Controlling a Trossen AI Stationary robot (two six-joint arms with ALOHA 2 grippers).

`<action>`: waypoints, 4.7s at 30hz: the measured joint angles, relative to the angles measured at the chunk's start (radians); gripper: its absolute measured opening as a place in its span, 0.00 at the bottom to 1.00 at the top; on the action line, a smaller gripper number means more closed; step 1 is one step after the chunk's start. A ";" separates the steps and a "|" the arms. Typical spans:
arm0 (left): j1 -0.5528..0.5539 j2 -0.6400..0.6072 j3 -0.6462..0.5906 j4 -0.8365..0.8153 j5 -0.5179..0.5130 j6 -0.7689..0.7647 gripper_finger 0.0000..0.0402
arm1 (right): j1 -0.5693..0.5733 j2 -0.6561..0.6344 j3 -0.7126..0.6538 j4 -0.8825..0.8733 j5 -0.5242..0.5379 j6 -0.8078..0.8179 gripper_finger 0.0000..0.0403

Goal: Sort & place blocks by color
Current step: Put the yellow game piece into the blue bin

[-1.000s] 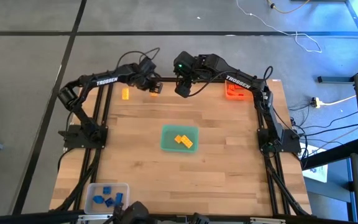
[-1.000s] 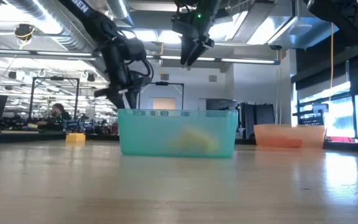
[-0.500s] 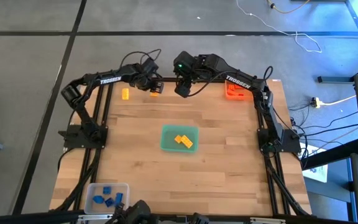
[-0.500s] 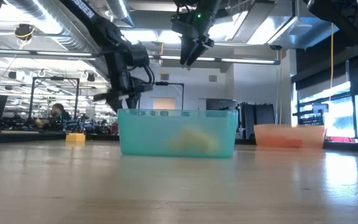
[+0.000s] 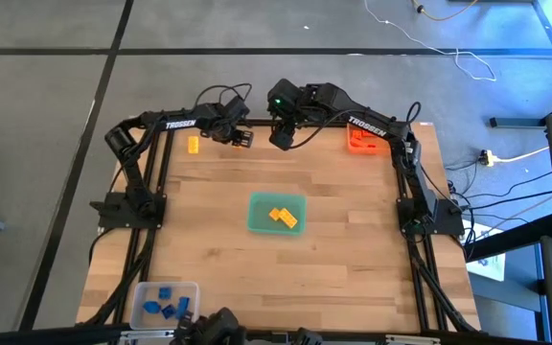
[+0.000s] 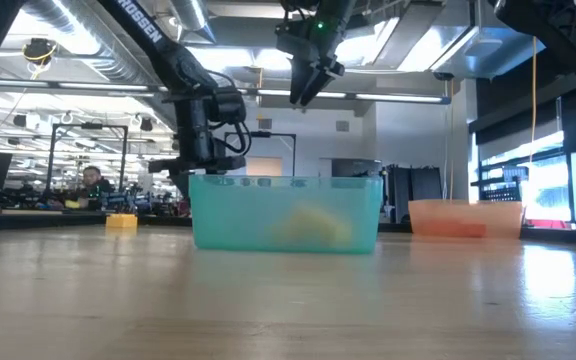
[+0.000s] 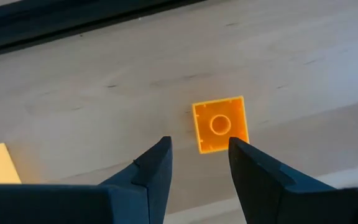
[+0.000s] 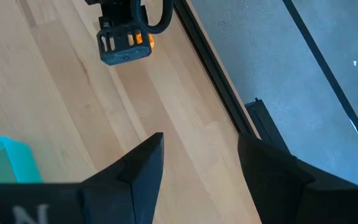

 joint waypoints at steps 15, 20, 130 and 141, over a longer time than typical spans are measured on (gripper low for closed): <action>0.005 0.000 0.000 0.004 -0.051 -0.005 0.37 | 0.000 0.000 0.000 0.015 0.000 0.000 0.51; 0.005 0.000 0.000 0.003 -0.053 -0.005 0.37 | 0.000 0.000 0.000 0.016 0.000 0.000 0.51; 0.053 0.144 0.001 0.573 0.400 0.333 0.37 | -0.213 0.010 0.015 -0.133 -0.716 -0.567 0.51; 0.083 0.150 0.005 0.558 0.335 0.259 0.37 | -0.213 0.010 0.015 -0.133 -0.716 -0.567 0.51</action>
